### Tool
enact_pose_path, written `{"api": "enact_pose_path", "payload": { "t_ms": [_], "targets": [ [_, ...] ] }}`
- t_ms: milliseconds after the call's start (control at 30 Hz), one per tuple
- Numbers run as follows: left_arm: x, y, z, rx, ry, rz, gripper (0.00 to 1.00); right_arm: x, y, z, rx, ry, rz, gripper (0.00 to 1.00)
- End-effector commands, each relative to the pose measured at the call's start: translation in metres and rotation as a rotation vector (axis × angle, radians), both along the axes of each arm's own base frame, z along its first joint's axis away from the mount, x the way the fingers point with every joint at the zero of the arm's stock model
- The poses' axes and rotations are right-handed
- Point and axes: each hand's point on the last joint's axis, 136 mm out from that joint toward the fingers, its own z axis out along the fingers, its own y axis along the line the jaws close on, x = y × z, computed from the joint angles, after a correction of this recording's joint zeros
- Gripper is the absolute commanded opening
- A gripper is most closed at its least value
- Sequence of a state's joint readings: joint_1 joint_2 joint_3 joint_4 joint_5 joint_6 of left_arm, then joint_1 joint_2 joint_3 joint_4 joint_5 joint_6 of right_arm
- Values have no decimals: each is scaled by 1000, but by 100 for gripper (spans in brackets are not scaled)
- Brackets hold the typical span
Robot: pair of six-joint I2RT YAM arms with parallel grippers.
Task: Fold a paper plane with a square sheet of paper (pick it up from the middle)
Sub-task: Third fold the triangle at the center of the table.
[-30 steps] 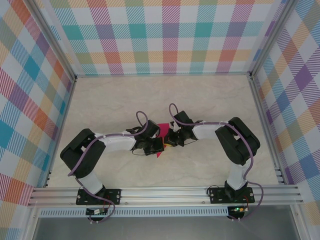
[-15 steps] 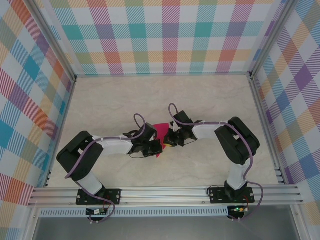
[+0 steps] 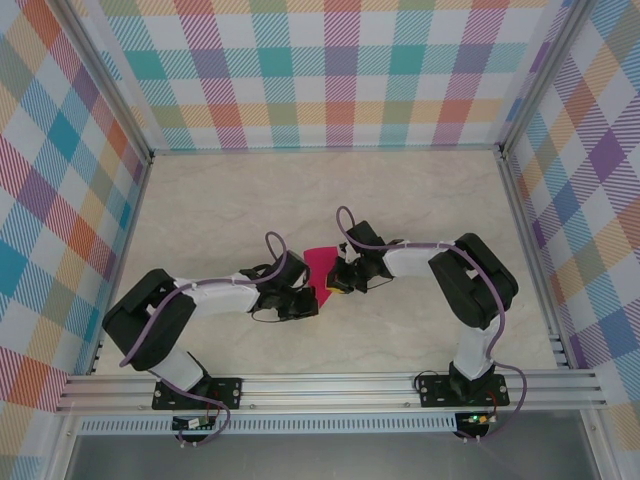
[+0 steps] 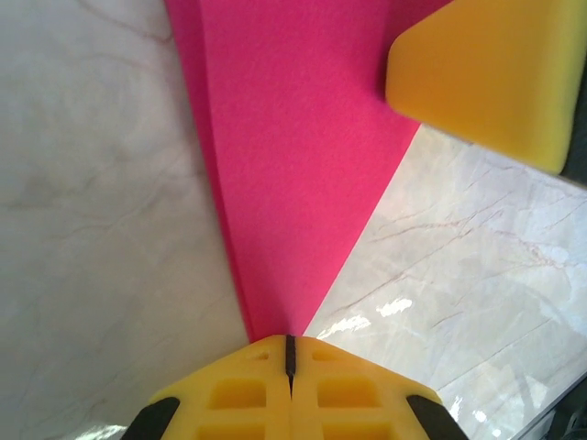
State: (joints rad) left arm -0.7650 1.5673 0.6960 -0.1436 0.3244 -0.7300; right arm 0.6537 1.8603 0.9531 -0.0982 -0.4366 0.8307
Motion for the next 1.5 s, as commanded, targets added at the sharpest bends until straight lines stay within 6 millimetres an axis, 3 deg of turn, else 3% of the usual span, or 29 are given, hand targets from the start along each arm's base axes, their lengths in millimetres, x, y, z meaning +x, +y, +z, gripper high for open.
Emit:
{"api": "enact_pose_path", "payload": {
  "t_ms": [0,200,300,433,667,867,1067,1300,1467],
  "targets": [
    [-42,32,-16,130,144,-55,4,-11,-25,-39,-153,76,-41,5],
    [-7,12,28,75,-3,-50,4,-10,-24,-38,-147,73,-43,5],
    [9,-1,38,27,-47,-15,4,-9,-23,-37,-143,71,-44,5],
    [26,-14,33,-2,-68,27,4,-9,-23,-37,-140,72,-45,5],
    [39,-13,15,57,-82,47,3,-10,-22,-37,-135,77,-43,5],
    [23,-11,-1,66,-15,-5,3,-10,-23,-37,-136,78,-43,5],
    [-10,14,-17,141,75,-53,1,-9,-21,-33,-126,76,-52,4],
    [-11,16,-18,139,64,-49,0,-3,-2,0,-6,17,-23,5],
    [-7,19,-19,152,51,-35,0,-17,8,12,2,18,7,4]
  ]
}}
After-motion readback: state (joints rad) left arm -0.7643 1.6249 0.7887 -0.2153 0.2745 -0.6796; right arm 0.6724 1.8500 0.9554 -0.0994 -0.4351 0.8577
